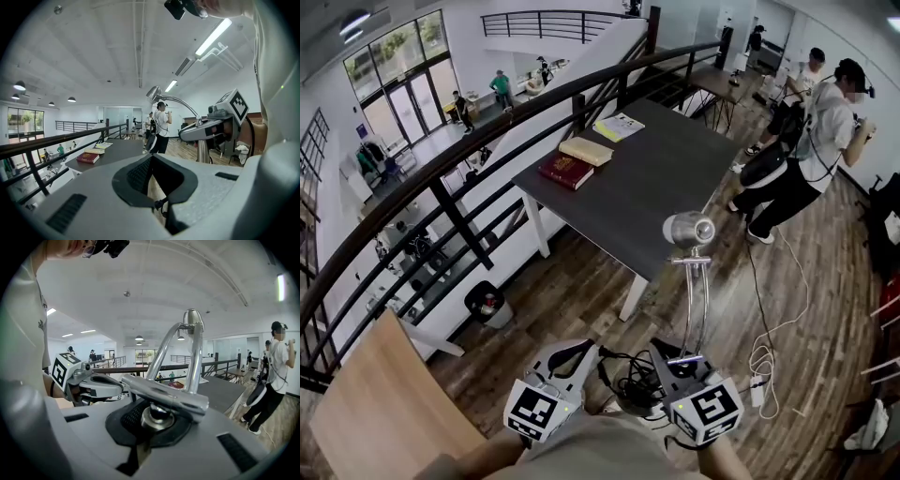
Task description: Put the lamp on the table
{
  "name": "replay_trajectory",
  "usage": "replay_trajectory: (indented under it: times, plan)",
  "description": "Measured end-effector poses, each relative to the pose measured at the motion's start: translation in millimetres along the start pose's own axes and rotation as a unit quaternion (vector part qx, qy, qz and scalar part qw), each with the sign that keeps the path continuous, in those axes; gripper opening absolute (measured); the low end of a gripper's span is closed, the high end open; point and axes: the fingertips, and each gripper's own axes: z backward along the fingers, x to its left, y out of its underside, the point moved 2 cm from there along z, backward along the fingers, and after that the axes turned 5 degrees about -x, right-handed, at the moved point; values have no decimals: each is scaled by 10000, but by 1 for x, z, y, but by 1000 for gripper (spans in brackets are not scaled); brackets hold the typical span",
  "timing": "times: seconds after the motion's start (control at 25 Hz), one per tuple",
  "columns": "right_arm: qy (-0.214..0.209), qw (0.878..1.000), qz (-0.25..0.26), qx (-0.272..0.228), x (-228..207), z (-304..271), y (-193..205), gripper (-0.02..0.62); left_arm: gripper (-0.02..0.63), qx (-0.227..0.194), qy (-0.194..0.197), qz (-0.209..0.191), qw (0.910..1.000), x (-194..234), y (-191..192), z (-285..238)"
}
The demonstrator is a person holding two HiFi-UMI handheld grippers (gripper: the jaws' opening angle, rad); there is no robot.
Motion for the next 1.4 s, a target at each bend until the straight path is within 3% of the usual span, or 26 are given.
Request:
replay_trajectory:
  times: [0.8,1.08,1.4]
  plan:
    - [-114,9994,166,-269,-36,19,5,-3,5,-145,-492,-168,9985,-13,3,-16]
    - [-210,9993,205,-238,-46,5,11,-3,5,-219,-370,-105,9990,-14,7,-41]
    - [-139,9995,259,-103,-70,-33,7,-3,5,-269,-198,-4,9994,22,9,-82]
